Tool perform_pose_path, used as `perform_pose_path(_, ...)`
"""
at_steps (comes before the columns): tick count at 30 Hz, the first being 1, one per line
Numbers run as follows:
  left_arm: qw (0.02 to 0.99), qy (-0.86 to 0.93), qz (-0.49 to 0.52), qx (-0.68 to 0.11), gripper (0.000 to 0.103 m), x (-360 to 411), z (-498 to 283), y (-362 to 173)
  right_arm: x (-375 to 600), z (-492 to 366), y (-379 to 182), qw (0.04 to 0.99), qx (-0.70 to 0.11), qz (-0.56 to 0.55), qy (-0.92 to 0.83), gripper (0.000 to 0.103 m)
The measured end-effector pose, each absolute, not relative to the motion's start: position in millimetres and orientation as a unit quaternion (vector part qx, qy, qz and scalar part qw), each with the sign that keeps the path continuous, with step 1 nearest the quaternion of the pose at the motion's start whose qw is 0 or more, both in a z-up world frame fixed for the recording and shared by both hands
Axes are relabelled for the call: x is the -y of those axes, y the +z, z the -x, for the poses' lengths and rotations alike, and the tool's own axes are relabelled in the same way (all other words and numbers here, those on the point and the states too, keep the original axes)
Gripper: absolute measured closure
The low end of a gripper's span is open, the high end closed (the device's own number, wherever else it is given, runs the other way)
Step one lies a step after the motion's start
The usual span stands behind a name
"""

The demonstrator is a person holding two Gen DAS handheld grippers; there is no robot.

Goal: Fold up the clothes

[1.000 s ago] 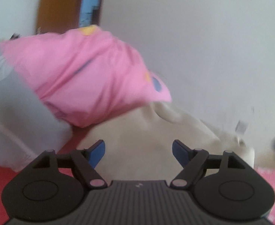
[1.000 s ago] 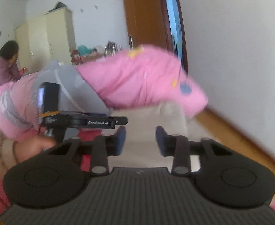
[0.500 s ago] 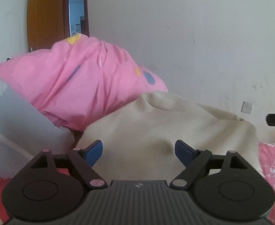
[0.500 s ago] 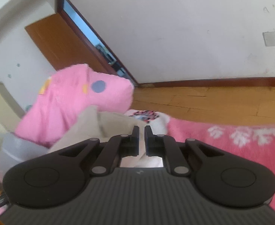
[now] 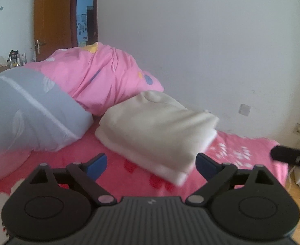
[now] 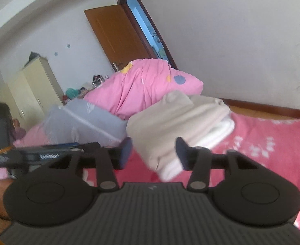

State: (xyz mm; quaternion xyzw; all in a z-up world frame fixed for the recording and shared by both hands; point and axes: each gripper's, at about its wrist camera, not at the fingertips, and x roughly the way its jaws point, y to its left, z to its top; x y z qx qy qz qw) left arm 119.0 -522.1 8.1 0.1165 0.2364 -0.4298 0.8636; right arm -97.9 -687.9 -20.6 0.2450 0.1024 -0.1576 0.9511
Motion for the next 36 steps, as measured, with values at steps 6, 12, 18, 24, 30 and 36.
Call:
perform_pose_path(6,0.871,-0.416,-0.093,-0.244,0.006,459,-71,18,616,129,-12,0.958,-0.137,-0.187,-0.171,0.022)
perform_pose_path(12,0.874,-0.412,-0.068,-0.249,0.006,416,-49,26,564,168,13,0.96,-0.12,-0.143,-0.211,0.014)
perform_pose_path(18,0.876,-0.408,-0.044,-0.254,0.004,373,-27,34,520,186,29,0.96,-0.119,-0.124,-0.223,0.012)
perform_pose_path(24,0.877,-0.404,-0.019,-0.258,0.003,330,-4,42,486,195,40,0.961,-0.126,-0.109,-0.223,0.011)
perform_pose_path(30,0.879,-0.393,-0.012,-0.269,0.003,311,-1,37,466,194,43,0.956,-0.14,-0.104,-0.235,0.01)
perform_pose_path(36,0.881,-0.391,-0.011,-0.268,0.003,298,2,35,447,191,45,0.958,-0.147,-0.086,-0.232,0.007)
